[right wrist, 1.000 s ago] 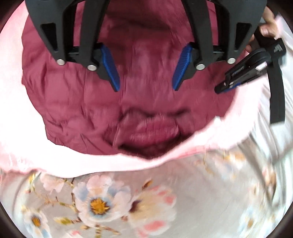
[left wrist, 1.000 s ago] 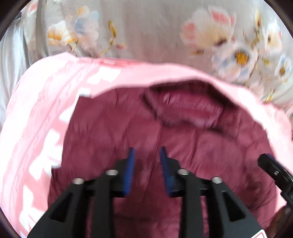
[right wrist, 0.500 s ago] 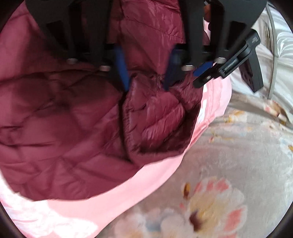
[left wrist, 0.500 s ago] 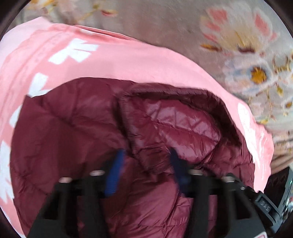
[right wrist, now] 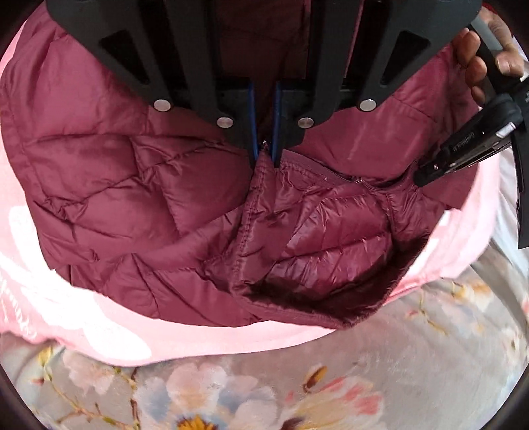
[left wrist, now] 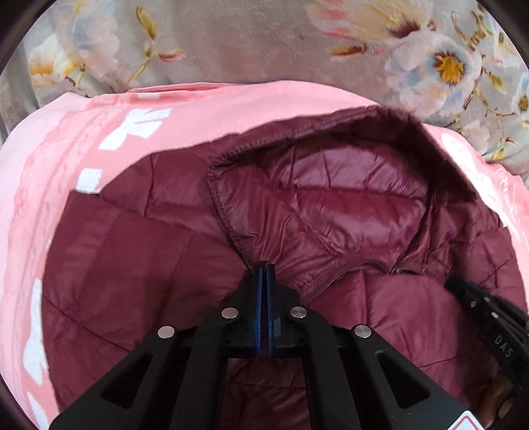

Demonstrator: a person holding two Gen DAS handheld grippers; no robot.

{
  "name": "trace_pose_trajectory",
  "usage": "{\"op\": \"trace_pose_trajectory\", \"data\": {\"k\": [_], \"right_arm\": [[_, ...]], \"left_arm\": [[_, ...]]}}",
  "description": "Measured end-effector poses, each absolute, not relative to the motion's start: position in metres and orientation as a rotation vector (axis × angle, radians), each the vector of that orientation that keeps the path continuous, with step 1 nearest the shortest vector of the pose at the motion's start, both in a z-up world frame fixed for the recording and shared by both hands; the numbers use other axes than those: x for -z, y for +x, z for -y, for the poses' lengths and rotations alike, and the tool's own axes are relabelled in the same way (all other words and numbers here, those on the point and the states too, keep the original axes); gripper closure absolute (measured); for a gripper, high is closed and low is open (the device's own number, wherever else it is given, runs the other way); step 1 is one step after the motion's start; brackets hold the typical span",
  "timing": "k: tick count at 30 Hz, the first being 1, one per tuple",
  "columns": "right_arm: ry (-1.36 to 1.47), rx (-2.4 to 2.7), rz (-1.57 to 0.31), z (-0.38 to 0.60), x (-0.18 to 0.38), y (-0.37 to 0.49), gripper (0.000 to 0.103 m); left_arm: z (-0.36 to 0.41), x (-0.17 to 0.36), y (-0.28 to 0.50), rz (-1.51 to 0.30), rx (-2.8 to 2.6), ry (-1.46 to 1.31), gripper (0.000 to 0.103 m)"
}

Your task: Fold large clothes

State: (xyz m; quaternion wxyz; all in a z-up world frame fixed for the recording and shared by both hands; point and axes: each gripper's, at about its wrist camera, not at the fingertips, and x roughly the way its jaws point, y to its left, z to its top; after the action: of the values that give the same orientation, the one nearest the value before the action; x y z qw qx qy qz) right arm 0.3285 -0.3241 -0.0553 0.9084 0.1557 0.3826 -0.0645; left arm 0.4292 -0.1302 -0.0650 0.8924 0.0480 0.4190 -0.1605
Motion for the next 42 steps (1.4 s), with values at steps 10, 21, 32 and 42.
{"op": "trace_pose_trajectory", "data": {"k": [10, 21, 32, 42], "right_arm": [[0.270, 0.136, -0.758, 0.320, 0.060, 0.327, 0.096], [0.433, 0.177, -0.630, 0.366, -0.019, 0.323, 0.071], [0.434, 0.211, -0.679, 0.366, -0.029, 0.435, 0.074], [0.249, 0.186, -0.766, 0.341, 0.019, 0.424, 0.081]], "left_arm": [[0.132, 0.073, 0.420, -0.781, 0.302, 0.131, 0.101], [0.097, -0.005, 0.439, -0.782, 0.297, 0.108, 0.078], [0.134, -0.038, 0.542, -0.859, 0.286, -0.043, 0.078], [0.141, 0.023, 0.543, -0.940, 0.286, 0.018, 0.078]]}}
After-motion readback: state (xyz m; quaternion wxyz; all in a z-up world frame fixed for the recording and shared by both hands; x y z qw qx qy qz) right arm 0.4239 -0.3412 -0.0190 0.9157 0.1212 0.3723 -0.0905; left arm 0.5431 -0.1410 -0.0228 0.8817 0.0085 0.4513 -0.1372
